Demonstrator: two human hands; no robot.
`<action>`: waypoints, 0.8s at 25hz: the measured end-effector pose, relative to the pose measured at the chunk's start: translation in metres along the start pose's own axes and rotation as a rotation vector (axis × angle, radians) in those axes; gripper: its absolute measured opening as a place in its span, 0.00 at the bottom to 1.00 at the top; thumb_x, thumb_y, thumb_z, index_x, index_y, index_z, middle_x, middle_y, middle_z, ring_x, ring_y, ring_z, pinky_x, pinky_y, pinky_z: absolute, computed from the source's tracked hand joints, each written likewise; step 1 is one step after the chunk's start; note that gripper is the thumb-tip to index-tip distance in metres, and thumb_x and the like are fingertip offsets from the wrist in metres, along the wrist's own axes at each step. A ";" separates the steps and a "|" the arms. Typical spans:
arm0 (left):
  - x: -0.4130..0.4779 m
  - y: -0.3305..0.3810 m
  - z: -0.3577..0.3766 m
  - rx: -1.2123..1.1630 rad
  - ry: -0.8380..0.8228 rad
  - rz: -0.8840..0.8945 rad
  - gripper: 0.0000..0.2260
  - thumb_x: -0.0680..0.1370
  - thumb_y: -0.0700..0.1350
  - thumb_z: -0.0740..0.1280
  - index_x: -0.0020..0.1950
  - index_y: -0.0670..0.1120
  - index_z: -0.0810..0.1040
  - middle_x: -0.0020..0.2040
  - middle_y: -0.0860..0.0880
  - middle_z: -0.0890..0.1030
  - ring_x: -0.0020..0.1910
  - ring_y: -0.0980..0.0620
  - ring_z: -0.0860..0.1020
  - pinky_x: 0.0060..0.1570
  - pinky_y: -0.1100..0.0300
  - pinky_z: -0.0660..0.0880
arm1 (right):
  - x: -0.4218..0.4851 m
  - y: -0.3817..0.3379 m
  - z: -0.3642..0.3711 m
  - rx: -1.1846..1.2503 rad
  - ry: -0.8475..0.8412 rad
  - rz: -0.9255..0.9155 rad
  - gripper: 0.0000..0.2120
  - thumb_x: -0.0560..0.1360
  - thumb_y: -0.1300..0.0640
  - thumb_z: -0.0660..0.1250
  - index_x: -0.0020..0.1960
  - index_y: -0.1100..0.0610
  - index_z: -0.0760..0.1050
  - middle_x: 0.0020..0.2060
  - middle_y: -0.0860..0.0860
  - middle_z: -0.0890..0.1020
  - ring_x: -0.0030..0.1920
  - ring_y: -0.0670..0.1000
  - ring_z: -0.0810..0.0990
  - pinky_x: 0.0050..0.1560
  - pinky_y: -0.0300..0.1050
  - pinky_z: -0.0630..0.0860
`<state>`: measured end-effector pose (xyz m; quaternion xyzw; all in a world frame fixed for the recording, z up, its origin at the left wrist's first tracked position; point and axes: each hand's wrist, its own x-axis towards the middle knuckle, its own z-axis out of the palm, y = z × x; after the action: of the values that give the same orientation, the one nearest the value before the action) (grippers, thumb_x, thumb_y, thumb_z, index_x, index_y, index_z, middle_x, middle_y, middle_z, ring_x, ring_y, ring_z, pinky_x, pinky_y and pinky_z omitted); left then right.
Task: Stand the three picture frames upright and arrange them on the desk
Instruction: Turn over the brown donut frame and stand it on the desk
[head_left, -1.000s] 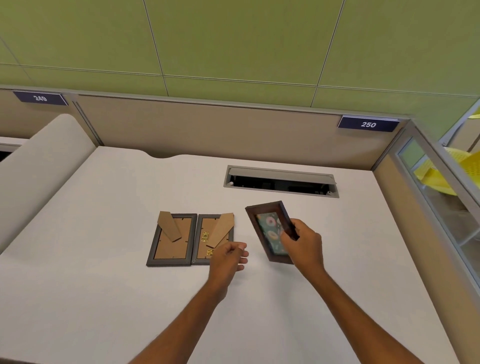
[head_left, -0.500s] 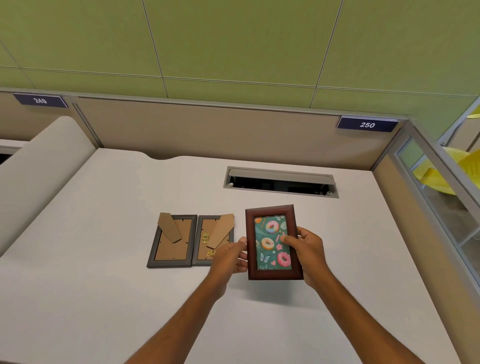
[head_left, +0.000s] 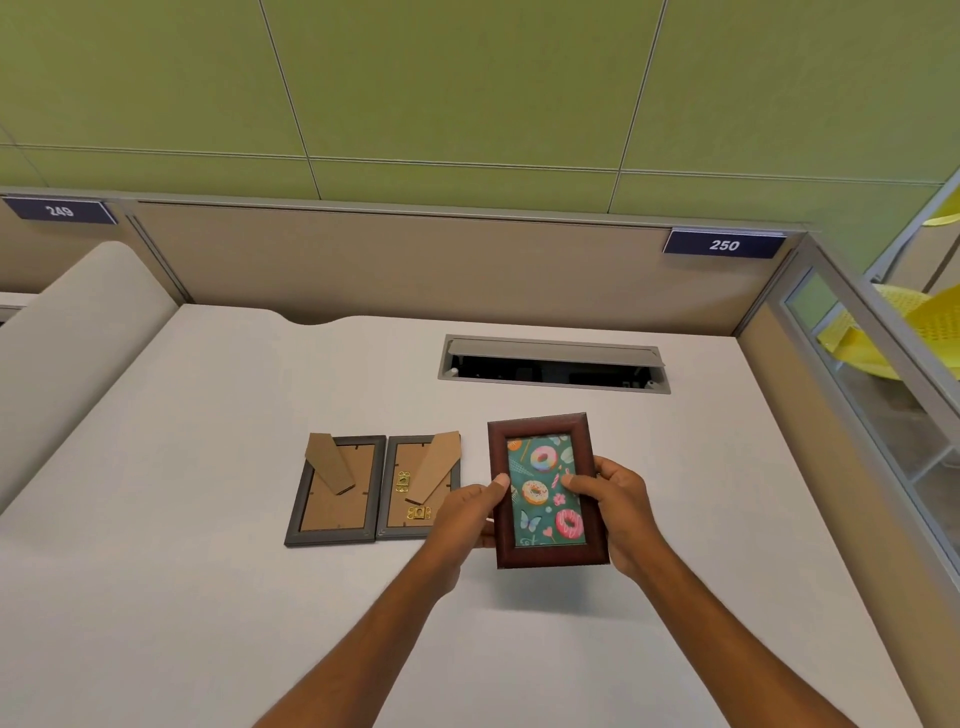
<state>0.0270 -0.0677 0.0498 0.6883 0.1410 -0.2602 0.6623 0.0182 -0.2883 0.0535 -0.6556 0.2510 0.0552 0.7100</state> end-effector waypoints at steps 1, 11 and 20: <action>0.001 0.002 0.003 -0.025 -0.018 -0.007 0.21 0.83 0.63 0.69 0.61 0.46 0.85 0.51 0.53 0.92 0.50 0.51 0.91 0.51 0.54 0.87 | 0.000 -0.001 -0.001 0.002 -0.008 -0.004 0.11 0.80 0.56 0.77 0.61 0.55 0.84 0.51 0.52 0.92 0.48 0.58 0.92 0.50 0.62 0.89; 0.018 0.024 0.024 -0.222 -0.074 -0.079 0.30 0.81 0.74 0.61 0.70 0.55 0.84 0.64 0.48 0.89 0.65 0.46 0.86 0.72 0.43 0.79 | 0.010 -0.015 -0.008 -0.010 -0.126 0.019 0.26 0.78 0.35 0.69 0.64 0.54 0.83 0.55 0.53 0.91 0.54 0.57 0.91 0.58 0.59 0.87; 0.059 0.042 0.042 -0.146 -0.121 -0.043 0.32 0.83 0.73 0.54 0.71 0.54 0.84 0.64 0.49 0.89 0.64 0.47 0.87 0.70 0.44 0.80 | 0.051 -0.028 -0.021 0.052 -0.177 0.143 0.40 0.73 0.18 0.56 0.66 0.46 0.85 0.60 0.54 0.90 0.60 0.58 0.89 0.66 0.65 0.82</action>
<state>0.0916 -0.1211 0.0535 0.6181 0.1338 -0.3046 0.7122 0.0680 -0.3253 0.0564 -0.6100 0.2348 0.1568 0.7404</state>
